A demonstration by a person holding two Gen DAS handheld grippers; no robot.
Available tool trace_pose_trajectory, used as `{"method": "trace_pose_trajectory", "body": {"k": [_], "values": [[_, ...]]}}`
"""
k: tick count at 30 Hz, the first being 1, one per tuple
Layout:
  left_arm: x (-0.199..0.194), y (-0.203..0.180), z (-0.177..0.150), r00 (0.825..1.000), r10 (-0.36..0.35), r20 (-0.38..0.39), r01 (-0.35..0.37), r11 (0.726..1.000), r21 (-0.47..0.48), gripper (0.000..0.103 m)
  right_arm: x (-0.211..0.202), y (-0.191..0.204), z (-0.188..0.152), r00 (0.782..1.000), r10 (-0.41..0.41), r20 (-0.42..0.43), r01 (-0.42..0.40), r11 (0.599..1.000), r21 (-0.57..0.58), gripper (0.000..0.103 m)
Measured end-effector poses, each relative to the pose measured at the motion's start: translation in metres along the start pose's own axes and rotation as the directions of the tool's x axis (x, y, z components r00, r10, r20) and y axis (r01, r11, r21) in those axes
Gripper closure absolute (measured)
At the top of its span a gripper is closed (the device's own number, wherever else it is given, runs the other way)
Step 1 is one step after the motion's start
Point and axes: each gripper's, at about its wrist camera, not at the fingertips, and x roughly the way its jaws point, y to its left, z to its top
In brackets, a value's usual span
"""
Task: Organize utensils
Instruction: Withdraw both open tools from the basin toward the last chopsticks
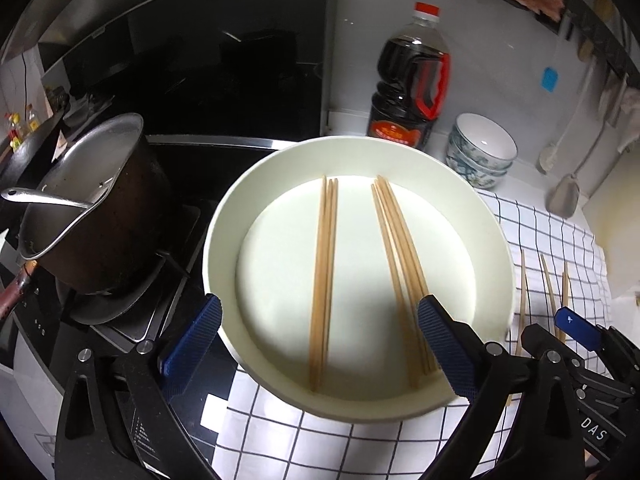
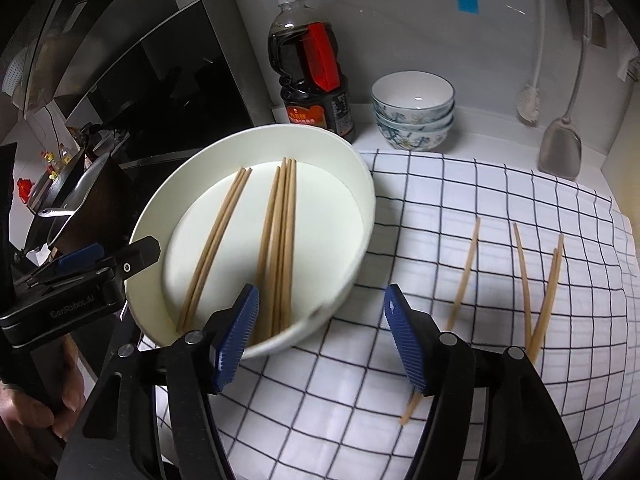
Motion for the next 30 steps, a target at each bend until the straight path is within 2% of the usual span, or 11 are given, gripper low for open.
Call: {"method": "trace_pose_trajectory", "body": {"k": [9,20,30], "values": [[-0.014,-0.029,-0.009,1.0,-0.014,0.014,0.014,0.999,0.031,0.006,-0.025,-0.03,-0.017,1.0,-0.023,0.015,0.023,0.999,0.033,0.039],[-0.015,-0.076,-0.017,0.998,-0.057,-0.005,0.058,0.994,0.091,0.006,-0.045,-0.077,-0.039,0.997,-0.072,0.02,0.069,0.992,0.103,0.039],[-0.012,-0.133,-0.025,0.993,-0.119,-0.021,0.121,0.975,0.189,0.006,-0.059,-0.132,-0.062,0.989,-0.149,0.014,0.143,0.97,0.194,0.039]]}}
